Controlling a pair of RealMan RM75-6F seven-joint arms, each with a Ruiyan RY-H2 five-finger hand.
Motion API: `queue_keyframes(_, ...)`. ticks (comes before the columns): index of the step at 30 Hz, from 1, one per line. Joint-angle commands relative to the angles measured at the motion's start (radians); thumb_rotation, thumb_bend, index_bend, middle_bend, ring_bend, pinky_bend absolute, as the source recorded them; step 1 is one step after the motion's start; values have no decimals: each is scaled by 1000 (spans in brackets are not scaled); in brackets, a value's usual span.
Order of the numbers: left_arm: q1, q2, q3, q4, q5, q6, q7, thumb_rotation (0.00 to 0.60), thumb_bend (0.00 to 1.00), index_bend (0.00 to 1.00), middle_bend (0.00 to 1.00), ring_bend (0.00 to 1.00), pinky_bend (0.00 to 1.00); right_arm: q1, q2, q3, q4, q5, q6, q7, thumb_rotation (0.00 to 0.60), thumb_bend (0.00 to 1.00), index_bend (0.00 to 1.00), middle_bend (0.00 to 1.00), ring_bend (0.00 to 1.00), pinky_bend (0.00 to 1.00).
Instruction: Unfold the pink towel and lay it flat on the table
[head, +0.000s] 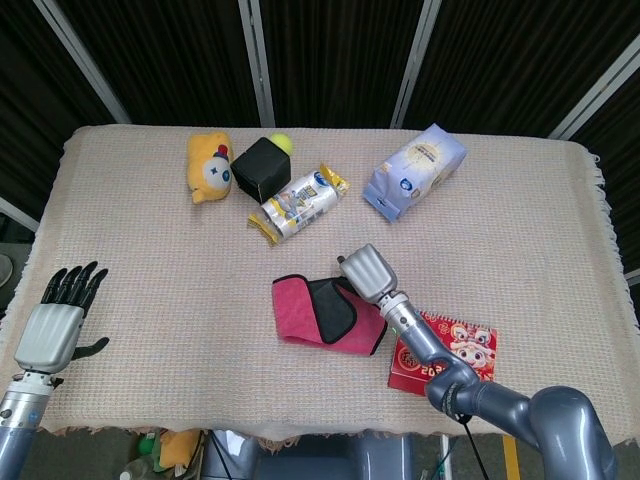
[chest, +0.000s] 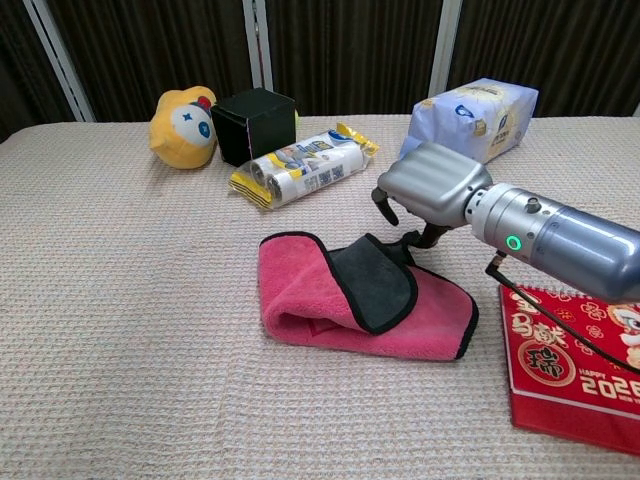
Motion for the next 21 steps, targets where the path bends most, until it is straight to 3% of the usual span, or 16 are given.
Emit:
queue_keyframes(1, 0, 0, 0, 0, 0, 0, -1, 600, 0, 0, 0, 0, 0, 13, -20, -1, 37, 21, -18, -16, 600, 373, 498, 986, 1000, 980)
queue_keyframes(21, -2, 1, 3, 0, 4, -5, -12, 600, 0, 0, 0, 0, 0, 26, -27, -23, 46, 94, -42, -156, 600, 372, 464, 986, 1000, 980)
